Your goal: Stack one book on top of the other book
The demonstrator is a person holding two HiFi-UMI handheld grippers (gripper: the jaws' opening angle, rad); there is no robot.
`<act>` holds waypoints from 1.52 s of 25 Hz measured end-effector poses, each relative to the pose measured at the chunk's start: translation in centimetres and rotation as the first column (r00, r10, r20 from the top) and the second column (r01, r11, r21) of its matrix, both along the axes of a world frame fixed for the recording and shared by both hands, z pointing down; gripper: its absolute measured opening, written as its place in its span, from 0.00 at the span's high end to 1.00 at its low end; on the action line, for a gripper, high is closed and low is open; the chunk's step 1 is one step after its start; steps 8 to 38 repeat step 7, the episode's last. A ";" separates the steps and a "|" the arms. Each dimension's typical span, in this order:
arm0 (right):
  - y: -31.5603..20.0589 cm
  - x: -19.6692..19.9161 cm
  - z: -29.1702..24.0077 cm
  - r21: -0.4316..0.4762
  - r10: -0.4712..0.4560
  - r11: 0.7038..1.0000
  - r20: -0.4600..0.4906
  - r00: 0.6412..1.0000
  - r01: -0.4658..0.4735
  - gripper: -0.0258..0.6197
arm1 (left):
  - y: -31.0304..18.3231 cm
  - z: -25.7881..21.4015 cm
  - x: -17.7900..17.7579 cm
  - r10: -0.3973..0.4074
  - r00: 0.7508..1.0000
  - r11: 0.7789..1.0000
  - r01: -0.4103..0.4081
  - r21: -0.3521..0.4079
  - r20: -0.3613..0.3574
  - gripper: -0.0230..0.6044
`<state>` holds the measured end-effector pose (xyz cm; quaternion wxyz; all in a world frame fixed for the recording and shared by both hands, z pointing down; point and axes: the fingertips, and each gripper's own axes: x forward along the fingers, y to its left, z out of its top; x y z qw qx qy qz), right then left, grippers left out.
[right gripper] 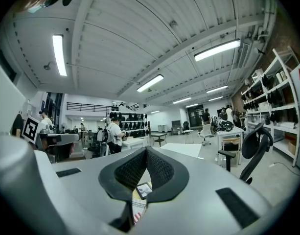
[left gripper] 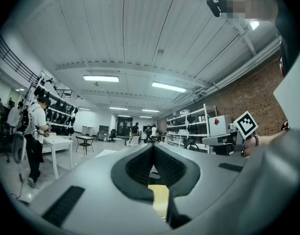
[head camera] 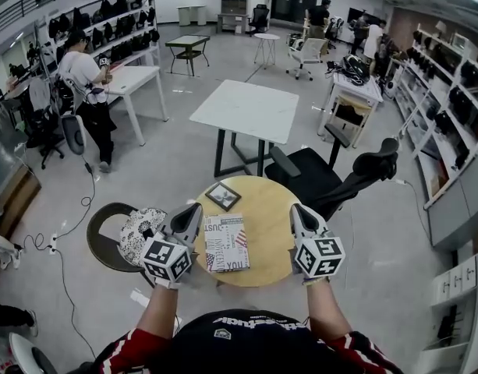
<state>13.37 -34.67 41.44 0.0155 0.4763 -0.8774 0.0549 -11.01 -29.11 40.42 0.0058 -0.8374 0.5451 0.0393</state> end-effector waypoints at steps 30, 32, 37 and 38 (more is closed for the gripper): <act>-0.4 -0.7 0.0 0.008 -0.009 1.000 -0.002 1.000 0.009 0.91 | -0.2 0.0 -0.4 -0.004 1.000 1.000 0.004 0.009 0.002 0.94; -0.4 -0.7 0.0 0.008 -0.009 1.000 -0.002 1.000 0.009 0.91 | -0.2 0.0 -0.4 -0.004 1.000 1.000 0.004 0.009 0.002 0.94; -0.4 -0.7 0.0 0.008 -0.009 1.000 -0.002 1.000 0.009 0.91 | -0.2 0.0 -0.4 -0.004 1.000 1.000 0.004 0.009 0.002 0.94; -0.4 -0.7 0.0 0.008 -0.009 1.000 -0.002 1.000 0.009 0.91 | -0.2 0.0 -0.4 -0.004 1.000 1.000 0.004 0.009 0.002 0.94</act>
